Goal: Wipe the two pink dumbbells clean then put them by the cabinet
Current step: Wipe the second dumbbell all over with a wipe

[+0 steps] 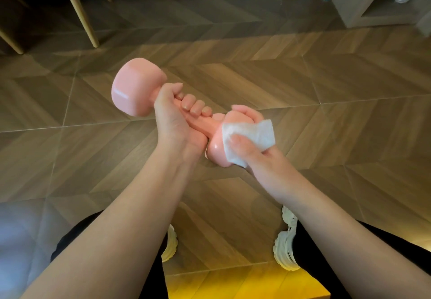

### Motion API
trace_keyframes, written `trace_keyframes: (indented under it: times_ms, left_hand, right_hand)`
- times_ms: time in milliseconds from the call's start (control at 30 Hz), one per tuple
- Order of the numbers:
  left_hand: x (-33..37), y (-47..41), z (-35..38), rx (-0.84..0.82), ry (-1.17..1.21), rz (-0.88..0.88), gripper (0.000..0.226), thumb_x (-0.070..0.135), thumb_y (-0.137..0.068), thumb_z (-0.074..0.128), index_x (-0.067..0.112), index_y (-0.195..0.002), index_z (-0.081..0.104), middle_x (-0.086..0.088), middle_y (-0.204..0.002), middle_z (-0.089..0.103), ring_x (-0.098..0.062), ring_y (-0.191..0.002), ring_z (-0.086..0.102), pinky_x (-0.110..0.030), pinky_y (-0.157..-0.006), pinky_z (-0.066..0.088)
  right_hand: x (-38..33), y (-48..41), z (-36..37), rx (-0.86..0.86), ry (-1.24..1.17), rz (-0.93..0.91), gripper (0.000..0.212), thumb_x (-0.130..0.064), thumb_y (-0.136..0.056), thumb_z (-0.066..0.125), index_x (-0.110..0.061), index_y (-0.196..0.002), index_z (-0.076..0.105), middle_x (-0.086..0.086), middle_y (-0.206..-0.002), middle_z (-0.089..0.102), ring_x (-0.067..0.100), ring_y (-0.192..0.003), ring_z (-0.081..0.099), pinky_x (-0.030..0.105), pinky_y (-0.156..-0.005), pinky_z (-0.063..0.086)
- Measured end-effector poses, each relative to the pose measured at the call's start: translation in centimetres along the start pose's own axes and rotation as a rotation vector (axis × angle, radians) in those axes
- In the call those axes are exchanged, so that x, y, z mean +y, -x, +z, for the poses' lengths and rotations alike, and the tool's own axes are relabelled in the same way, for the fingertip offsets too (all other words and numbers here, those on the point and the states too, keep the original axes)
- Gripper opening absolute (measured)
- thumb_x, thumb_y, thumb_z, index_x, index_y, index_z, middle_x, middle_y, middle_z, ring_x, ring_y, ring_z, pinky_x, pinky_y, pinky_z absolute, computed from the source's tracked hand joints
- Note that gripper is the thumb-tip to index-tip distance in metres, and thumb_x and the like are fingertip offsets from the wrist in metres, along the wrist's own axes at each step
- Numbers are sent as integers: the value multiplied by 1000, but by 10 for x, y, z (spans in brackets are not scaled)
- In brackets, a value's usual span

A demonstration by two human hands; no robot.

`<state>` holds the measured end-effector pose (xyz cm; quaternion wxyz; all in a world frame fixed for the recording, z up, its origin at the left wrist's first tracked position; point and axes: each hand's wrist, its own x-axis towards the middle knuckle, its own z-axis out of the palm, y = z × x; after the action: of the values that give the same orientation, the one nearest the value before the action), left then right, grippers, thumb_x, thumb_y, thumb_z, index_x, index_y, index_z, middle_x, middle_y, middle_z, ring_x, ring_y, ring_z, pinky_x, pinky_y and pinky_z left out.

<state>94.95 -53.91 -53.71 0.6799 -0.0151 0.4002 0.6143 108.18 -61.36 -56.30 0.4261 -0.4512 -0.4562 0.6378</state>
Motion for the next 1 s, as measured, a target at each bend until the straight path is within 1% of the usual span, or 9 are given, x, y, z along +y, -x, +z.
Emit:
trace_keyframes:
  times_ms: [67,167,267,400,500,567,667,833,1000]
  left_hand:
    - [-1,2,-1,9,1,-10,35,15,-89,49,20,-59,32,7,-46,25,-12,-36,26,-20,-38,32]
    - [-6,6,2,-4,-17,-11,36,15,-89,49,18,-58,31,6,-44,25,-13,-32,27,-20,-36,34]
    - [-8,6,6,-21,-21,-18,41,15,-90,48,18,-52,33,6,-43,25,-13,-32,27,-18,-37,34]
    - [-7,2,6,-20,-38,-5,35,14,-90,47,20,-59,31,7,-45,25,-12,-36,25,-20,-39,32]
    - [-3,0,4,-2,-26,-13,36,14,-89,47,20,-57,32,7,-45,25,-12,-36,25,-20,-39,31]
    - [-1,0,2,10,-6,-19,39,15,-89,49,20,-54,33,7,-45,26,-11,-36,25,-20,-39,31]
    - [-3,4,1,4,-3,-42,40,15,-89,49,19,-52,33,7,-45,26,-12,-34,27,-18,-38,33]
    - [-10,6,6,-14,-42,-25,34,14,-90,46,20,-60,31,6,-45,24,-12,-34,26,-18,-38,32]
    - [-11,4,5,9,-59,-23,33,13,-90,46,20,-61,30,6,-46,24,-12,-37,24,-20,-39,31]
  right_hand:
    - [1,1,3,-9,-6,-7,60,-26,-85,67,-31,-136,36,11,-138,52,13,-111,62,28,-90,54]
    - [6,-1,18,182,-48,-19,64,-26,-68,82,-35,-120,45,2,-124,58,5,-98,65,24,-75,56]
    - [4,-6,22,298,-106,-42,51,-27,-71,77,-31,-113,48,-5,-106,60,-3,-82,64,18,-63,53]
    - [-1,-7,14,252,-37,-37,46,-37,-82,62,-22,-122,47,-6,-101,60,-4,-80,61,12,-65,48]
    - [-2,-1,3,80,-3,-25,47,-33,-88,56,-25,-131,41,4,-124,60,5,-97,60,16,-78,50]
    - [-3,3,-1,-3,13,-12,55,-26,-87,61,-28,-136,37,8,-135,55,14,-108,62,27,-89,54]
    - [1,4,10,40,7,-17,65,-16,-76,74,-32,-128,38,-3,-124,62,10,-101,66,28,-81,57]
    - [-2,-5,20,315,-72,3,49,-35,-76,69,-25,-118,47,-2,-106,61,-5,-82,64,14,-67,52]
    - [-4,-2,9,224,-51,111,54,-54,-75,64,-32,-122,49,-5,-109,66,2,-88,64,24,-74,53]
